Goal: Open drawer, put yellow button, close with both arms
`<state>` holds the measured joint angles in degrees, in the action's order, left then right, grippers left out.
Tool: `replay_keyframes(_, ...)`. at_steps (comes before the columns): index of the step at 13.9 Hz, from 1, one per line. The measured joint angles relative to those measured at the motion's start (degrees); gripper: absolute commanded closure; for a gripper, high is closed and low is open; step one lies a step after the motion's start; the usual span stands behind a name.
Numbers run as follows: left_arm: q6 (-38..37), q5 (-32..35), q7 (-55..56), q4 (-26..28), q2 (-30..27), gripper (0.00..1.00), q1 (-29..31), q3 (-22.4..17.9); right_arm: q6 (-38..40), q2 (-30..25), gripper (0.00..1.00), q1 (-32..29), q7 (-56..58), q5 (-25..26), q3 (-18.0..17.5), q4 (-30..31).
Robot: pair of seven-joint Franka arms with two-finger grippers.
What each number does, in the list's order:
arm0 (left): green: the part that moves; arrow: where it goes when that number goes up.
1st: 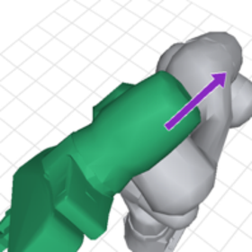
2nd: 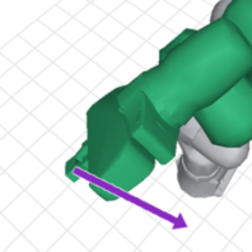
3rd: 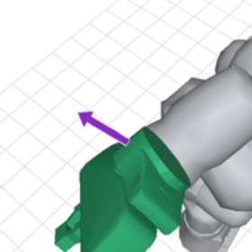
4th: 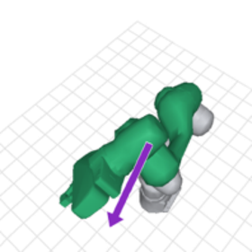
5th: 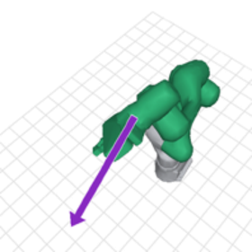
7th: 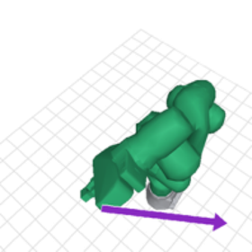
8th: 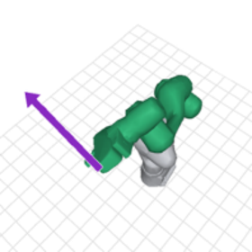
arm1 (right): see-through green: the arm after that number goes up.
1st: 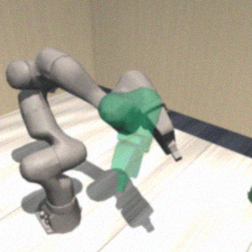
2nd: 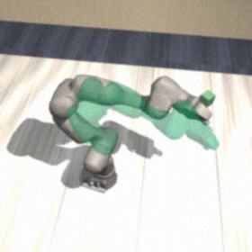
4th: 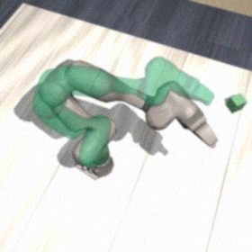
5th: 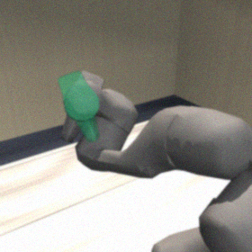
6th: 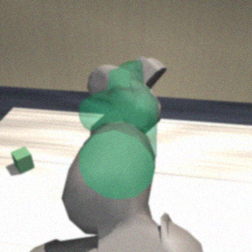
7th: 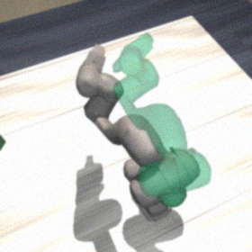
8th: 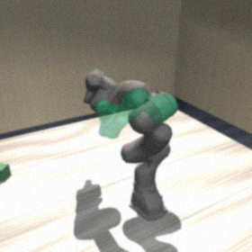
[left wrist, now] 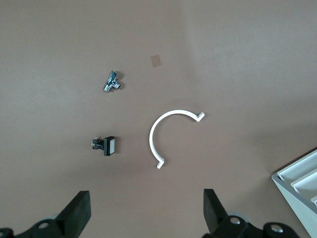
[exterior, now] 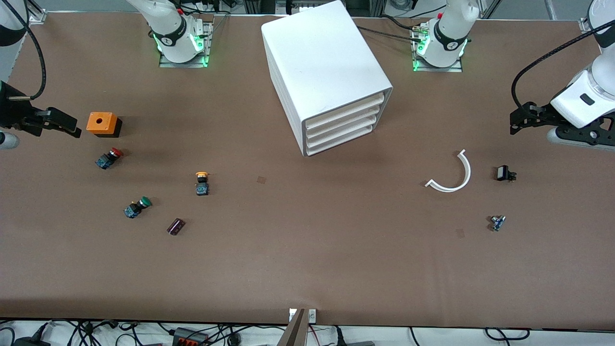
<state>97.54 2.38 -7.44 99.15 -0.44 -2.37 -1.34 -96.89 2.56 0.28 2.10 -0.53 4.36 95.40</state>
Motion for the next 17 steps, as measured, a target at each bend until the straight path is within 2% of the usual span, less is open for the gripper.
replay_keyframes(9, 0.0, 0.0, 0.0, 0.0, 0.0, 0.00, 0.1, 0.0, -0.6, 1.0, 0.00, 0.9, 0.1, 0.0, -0.2, 0.5)
replay_keyframes(17, 0.0, 0.0, 0.0, 0.0, 0.0, 0.00, 0.1, 0.1, -4.3, 11.0, 0.00, 8.6, -0.1, -0.1, -0.5, 0.8)
